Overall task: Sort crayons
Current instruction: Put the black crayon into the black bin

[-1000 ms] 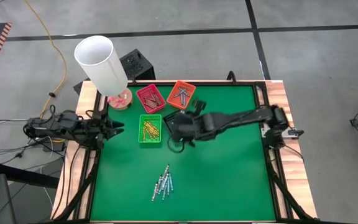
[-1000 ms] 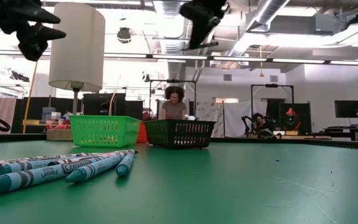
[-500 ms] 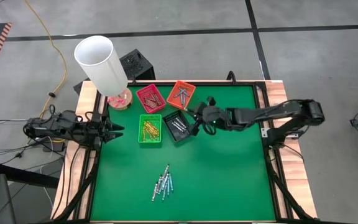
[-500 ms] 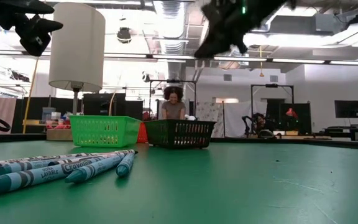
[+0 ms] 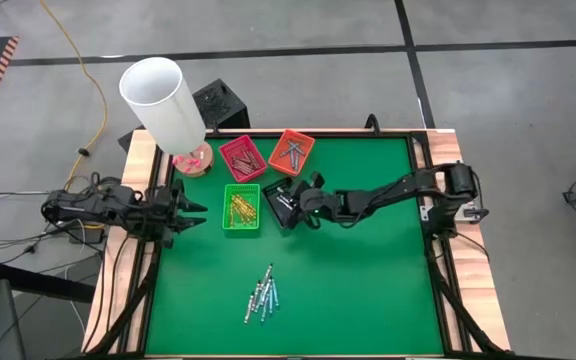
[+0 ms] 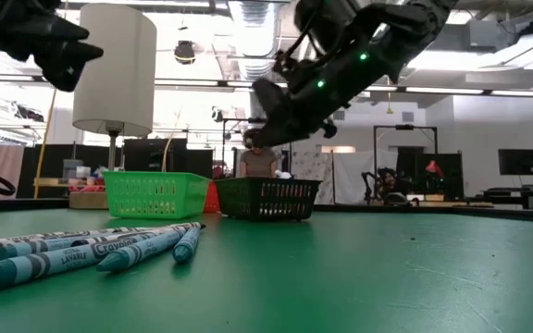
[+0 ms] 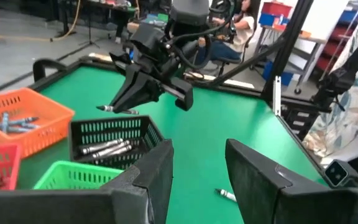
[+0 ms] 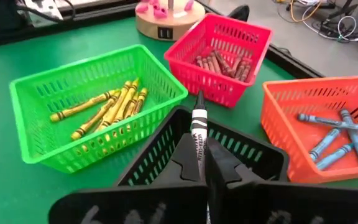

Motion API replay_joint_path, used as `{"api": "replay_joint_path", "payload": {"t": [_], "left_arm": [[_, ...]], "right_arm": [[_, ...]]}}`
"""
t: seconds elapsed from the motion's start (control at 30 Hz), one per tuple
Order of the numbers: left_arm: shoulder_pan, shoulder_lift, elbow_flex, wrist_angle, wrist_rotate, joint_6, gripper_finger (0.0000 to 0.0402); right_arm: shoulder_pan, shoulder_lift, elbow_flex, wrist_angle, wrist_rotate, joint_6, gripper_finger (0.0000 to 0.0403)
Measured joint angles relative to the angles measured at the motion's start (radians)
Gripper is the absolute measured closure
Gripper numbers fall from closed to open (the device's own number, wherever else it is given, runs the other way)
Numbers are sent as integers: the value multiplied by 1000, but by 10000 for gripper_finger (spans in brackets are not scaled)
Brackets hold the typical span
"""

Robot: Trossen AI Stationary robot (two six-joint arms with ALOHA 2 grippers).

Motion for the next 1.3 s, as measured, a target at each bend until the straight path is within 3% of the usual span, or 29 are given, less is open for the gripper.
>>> {"api": "replay_joint_path", "payload": {"t": [0.4, 0.87, 1.3], "left_arm": [[0, 0, -76, 64, 3, -38, 265], [0, 0, -77, 75, 12, -64, 265], [0, 0, -77, 73, 11, -67, 265]], "right_arm": [[-1, 36, 30, -68, 0, 2, 399], [2, 36, 30, -160, -1, 36, 397], [4, 36, 30, -181, -30, 52, 336]]}}
